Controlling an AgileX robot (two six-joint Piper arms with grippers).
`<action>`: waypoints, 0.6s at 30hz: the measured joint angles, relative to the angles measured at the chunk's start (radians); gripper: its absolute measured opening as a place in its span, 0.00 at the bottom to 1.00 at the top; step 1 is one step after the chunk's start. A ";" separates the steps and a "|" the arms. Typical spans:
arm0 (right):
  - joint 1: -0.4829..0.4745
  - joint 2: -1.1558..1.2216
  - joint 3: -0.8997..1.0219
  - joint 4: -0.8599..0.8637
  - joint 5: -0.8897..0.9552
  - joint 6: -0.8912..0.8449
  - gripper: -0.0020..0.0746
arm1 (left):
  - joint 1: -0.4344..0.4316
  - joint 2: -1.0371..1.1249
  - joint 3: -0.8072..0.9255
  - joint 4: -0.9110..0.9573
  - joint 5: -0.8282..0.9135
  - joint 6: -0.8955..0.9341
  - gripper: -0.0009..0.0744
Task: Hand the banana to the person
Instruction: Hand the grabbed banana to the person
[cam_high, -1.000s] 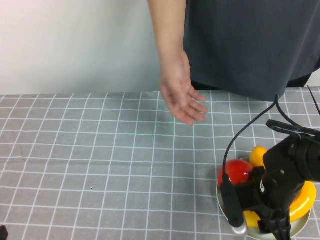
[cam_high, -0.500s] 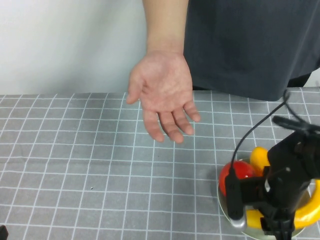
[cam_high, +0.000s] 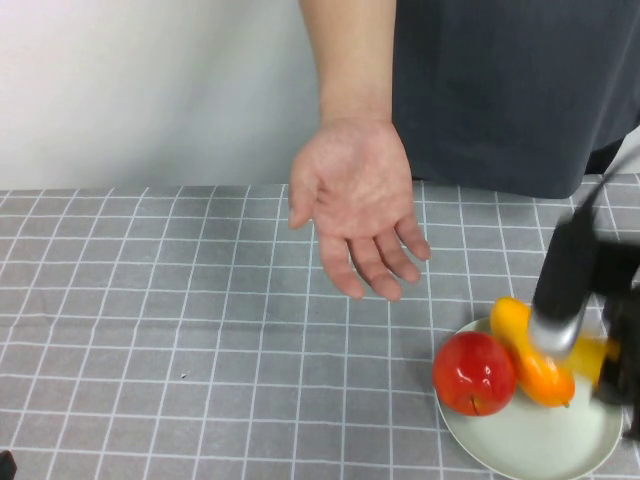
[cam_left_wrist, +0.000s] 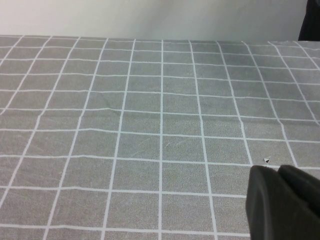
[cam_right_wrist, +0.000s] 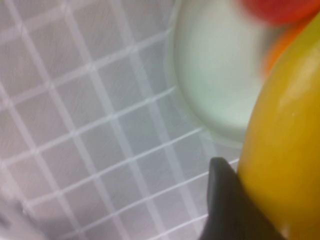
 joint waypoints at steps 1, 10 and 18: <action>0.000 -0.017 -0.033 -0.004 0.009 0.005 0.40 | 0.000 0.000 0.000 0.000 0.000 0.007 0.02; 0.035 0.006 -0.370 -0.043 0.045 -0.090 0.01 | 0.000 0.000 0.000 0.000 0.000 0.007 0.02; 0.217 0.279 -0.700 -0.059 0.049 -0.250 0.01 | 0.000 0.000 0.000 0.000 0.000 0.007 0.02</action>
